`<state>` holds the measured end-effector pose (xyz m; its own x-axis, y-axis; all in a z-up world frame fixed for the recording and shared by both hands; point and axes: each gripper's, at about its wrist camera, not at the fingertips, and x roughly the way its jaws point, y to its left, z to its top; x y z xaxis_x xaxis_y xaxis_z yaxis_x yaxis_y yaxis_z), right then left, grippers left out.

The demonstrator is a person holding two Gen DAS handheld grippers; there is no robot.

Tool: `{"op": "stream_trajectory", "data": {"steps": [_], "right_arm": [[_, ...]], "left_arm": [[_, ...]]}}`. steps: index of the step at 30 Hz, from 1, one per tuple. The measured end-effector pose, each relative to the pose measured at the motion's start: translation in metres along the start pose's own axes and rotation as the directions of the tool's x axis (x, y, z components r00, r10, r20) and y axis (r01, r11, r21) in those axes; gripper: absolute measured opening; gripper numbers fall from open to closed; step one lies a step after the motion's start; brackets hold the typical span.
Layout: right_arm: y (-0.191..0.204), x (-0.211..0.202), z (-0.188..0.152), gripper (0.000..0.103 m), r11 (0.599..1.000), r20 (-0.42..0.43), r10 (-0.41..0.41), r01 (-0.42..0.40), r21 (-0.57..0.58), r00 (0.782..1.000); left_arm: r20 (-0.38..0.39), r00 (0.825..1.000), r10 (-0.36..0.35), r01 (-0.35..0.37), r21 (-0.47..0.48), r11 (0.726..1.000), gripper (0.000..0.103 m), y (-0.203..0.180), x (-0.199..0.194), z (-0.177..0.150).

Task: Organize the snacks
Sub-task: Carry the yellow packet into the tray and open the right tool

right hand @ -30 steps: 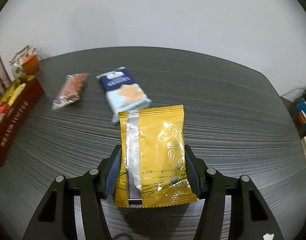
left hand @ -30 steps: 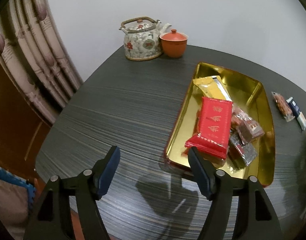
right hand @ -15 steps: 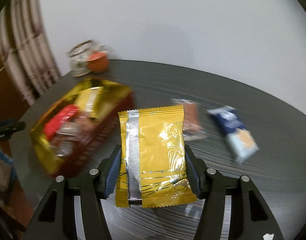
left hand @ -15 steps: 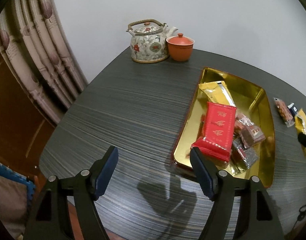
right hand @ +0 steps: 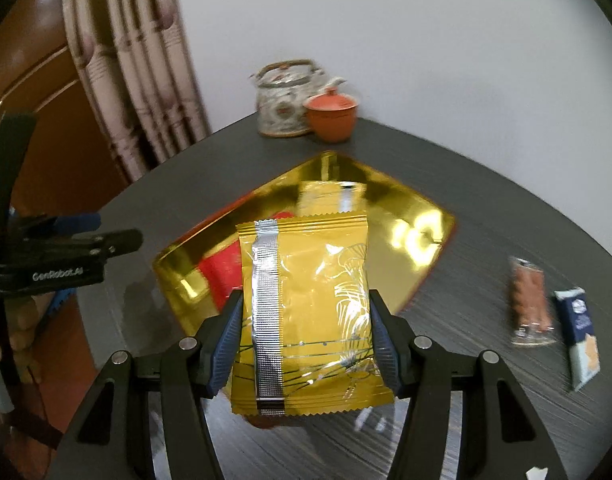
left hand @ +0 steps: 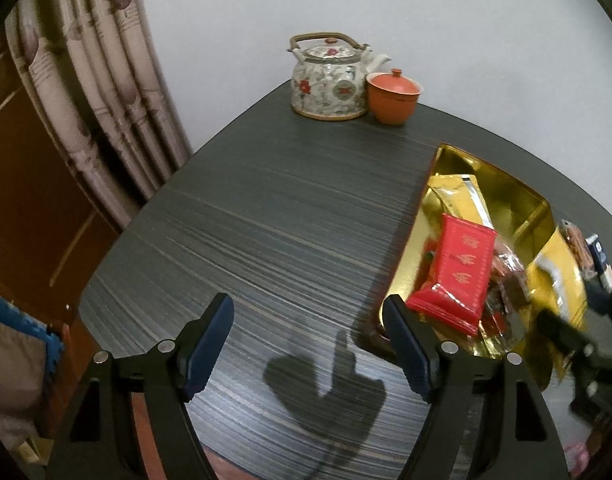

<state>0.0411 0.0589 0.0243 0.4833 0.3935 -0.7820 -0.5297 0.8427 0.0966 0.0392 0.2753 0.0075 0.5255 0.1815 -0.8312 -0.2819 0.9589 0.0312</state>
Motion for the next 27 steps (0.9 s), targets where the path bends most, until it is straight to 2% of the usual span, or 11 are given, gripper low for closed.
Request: {"op": "stream_trajectory", "data": {"steps": [10,18,27], "right_arm": [[0.020,0.035,0.003,0.055,0.998,-0.045,-0.013,0.011,-0.056,0.999],[0.017,0.044,0.008,0.055,0.993,-0.033,-0.083,0.080,-0.087,0.996],[0.017,0.047,0.009,0.057,0.993,-0.033,-0.094,0.091,-0.080,0.995]], "left_arm": [[-0.016,1.000,-0.004,0.004,-0.031,1.000,0.077,0.006,0.002,-0.001],[-0.025,1.000,-0.009,0.009,-0.026,1.000,0.077,0.004,0.004,-0.001],[-0.032,0.999,-0.011,0.010,-0.021,1.000,0.078,0.003,0.006,-0.002]]}}
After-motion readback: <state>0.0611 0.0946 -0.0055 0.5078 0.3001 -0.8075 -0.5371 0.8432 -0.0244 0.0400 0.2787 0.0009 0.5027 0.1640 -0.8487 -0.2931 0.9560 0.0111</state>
